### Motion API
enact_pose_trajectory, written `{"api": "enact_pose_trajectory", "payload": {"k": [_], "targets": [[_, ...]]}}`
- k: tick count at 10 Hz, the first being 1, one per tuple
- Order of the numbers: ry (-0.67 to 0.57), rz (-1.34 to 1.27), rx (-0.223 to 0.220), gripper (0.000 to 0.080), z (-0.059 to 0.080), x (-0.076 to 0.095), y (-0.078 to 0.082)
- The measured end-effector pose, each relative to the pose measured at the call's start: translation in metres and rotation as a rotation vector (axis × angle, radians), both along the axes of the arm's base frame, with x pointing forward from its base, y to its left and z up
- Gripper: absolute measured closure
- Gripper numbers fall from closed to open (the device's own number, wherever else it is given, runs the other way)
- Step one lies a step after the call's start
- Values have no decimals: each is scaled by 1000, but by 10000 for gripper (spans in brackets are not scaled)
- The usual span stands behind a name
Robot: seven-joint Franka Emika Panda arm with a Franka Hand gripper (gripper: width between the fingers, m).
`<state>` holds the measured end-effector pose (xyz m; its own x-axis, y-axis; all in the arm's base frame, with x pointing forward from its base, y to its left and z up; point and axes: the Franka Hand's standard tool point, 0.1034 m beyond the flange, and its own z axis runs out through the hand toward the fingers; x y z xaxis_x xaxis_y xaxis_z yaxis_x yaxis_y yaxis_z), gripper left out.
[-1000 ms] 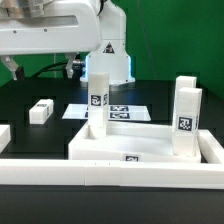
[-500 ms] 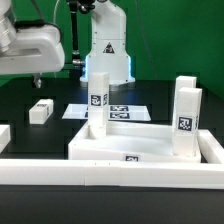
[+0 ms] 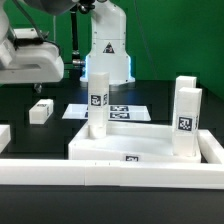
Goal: Assemble desk
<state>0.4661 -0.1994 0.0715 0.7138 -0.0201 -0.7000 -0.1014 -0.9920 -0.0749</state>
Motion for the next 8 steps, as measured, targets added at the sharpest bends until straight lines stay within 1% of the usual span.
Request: {"api": "enact_pose_trajectory", "payload": {"k": [1, 2, 4, 6, 8], "targets": [[47, -10, 11, 150, -15, -17, 6], [69, -6, 12, 150, -24, -23, 8], [60, -6, 10, 150, -22, -20, 7], [63, -7, 10, 150, -23, -21, 6], [106, -30, -3, 150, -42, -39, 4]]}}
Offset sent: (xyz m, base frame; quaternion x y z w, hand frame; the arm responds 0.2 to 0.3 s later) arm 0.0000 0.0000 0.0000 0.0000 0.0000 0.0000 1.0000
